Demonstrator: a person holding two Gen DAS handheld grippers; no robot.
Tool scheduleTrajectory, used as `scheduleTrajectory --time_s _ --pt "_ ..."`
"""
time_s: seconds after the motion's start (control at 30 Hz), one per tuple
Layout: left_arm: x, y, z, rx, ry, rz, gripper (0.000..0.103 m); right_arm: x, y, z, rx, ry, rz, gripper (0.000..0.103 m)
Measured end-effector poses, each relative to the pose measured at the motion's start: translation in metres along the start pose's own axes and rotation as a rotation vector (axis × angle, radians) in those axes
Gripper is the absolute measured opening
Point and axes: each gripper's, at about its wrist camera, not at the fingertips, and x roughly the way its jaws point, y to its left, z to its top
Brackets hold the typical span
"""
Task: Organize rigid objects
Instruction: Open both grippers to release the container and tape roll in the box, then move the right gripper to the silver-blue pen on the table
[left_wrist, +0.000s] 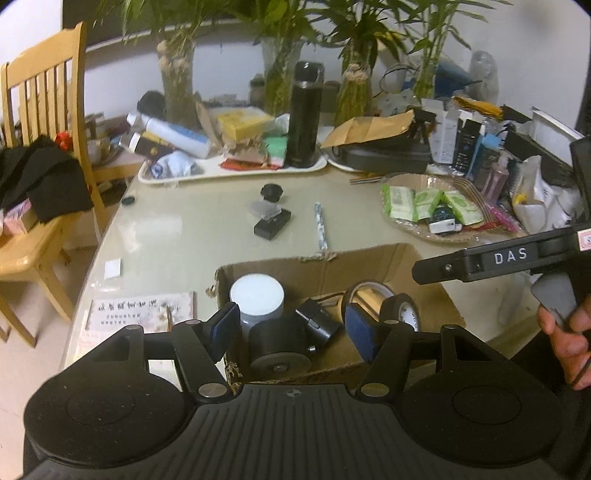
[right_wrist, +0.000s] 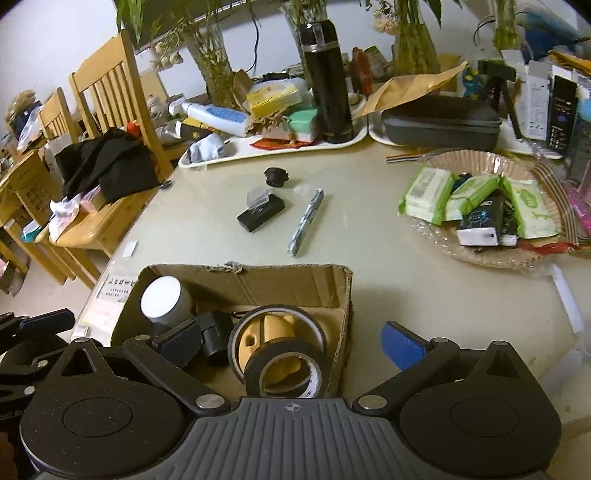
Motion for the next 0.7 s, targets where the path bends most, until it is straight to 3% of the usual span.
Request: scheduleTrajectory --time_s 0.33,0.7 --pt "0.004 0.02 0.01 0.032 -0.012 0.012 0.062 0.003 -0.004 0.01 -0.023 -0.025 -0.054 0.103" --pt "0.01 0.044 0.06 0.036 -0.059 0.027 0.062 0.024 0.02 0.023 -0.158 -0.01 -0.031 0.103"
